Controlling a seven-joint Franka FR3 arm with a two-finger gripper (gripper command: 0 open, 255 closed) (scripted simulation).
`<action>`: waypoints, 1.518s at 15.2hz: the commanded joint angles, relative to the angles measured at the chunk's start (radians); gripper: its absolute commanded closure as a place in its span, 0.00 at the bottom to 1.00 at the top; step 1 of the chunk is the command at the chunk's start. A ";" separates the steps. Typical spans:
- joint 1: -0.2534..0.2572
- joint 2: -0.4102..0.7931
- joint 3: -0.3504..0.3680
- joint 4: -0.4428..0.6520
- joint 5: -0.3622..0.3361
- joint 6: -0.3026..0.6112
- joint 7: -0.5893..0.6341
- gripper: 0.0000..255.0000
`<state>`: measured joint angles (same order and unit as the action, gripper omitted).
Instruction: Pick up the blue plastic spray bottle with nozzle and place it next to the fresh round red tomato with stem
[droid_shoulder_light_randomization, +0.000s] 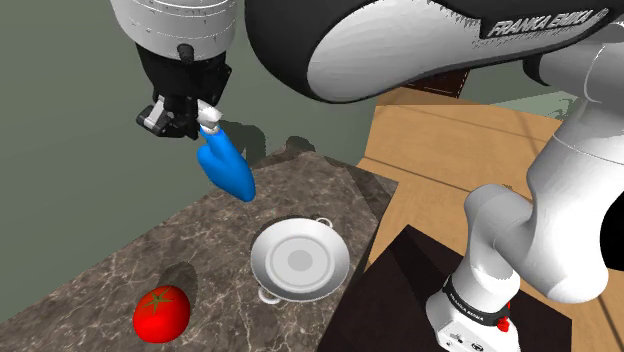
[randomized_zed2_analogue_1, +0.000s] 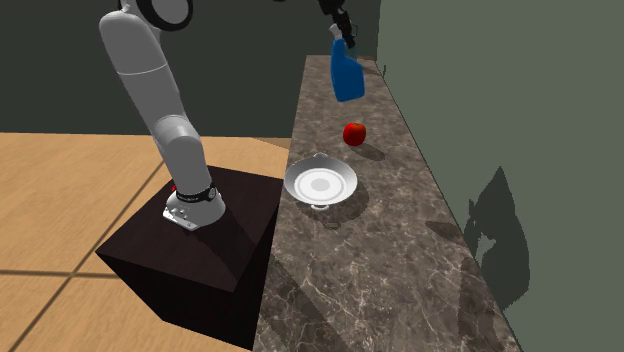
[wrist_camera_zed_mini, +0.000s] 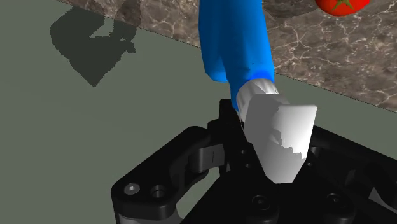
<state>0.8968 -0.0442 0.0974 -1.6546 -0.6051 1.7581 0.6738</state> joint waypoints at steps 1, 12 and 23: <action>-0.008 0.007 -0.008 -0.008 -0.001 0.022 -0.006 1.00; -0.013 -0.007 -0.015 -0.163 -0.022 0.144 0.069 1.00; -0.019 0.005 -0.020 -0.286 -0.056 0.259 0.148 1.00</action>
<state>0.8780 -0.0413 0.0772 -1.9329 -0.6575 2.0089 0.8145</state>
